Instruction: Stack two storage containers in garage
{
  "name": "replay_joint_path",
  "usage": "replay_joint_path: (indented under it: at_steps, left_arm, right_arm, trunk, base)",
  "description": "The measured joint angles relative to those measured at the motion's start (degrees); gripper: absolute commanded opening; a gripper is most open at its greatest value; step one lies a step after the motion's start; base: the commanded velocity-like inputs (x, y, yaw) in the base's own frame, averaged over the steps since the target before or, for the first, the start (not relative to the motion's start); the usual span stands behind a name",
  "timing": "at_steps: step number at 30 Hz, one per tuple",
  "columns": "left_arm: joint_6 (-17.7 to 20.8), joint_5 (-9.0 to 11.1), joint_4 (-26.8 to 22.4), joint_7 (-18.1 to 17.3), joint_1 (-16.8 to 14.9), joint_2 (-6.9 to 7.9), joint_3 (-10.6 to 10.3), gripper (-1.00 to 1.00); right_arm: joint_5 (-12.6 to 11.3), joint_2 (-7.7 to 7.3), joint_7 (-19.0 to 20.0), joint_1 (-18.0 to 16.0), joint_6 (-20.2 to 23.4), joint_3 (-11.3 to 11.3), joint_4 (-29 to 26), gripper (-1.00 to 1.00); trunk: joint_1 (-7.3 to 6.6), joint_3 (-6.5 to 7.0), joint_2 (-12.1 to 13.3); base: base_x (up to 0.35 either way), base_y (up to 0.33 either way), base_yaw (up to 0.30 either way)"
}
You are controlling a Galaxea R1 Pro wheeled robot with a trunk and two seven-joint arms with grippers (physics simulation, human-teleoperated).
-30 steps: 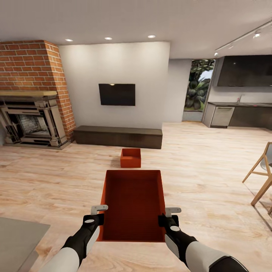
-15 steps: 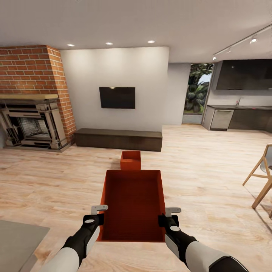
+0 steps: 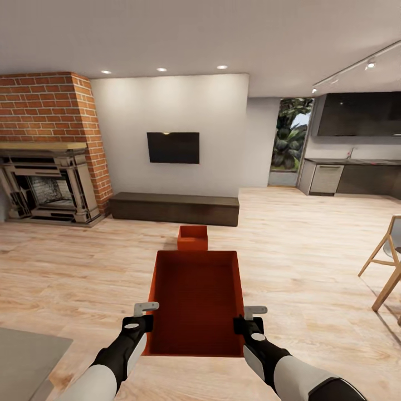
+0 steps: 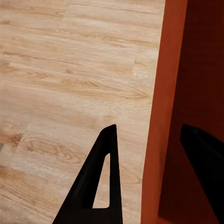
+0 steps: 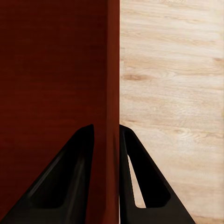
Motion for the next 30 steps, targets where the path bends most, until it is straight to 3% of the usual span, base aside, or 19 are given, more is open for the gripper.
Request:
replay_joint_path:
  at_steps: [30]
  left_arm:
    - [-0.1,0.2,1.0,0.0,0.0,0.01,0.0,-1.00]
  right_arm:
    - [-0.3,0.15,-0.1,0.0,0.3,0.5,0.6,-1.00]
  trunk:
    - [0.00,0.03,0.0]
  base:
    - [0.000,0.000,0.000]
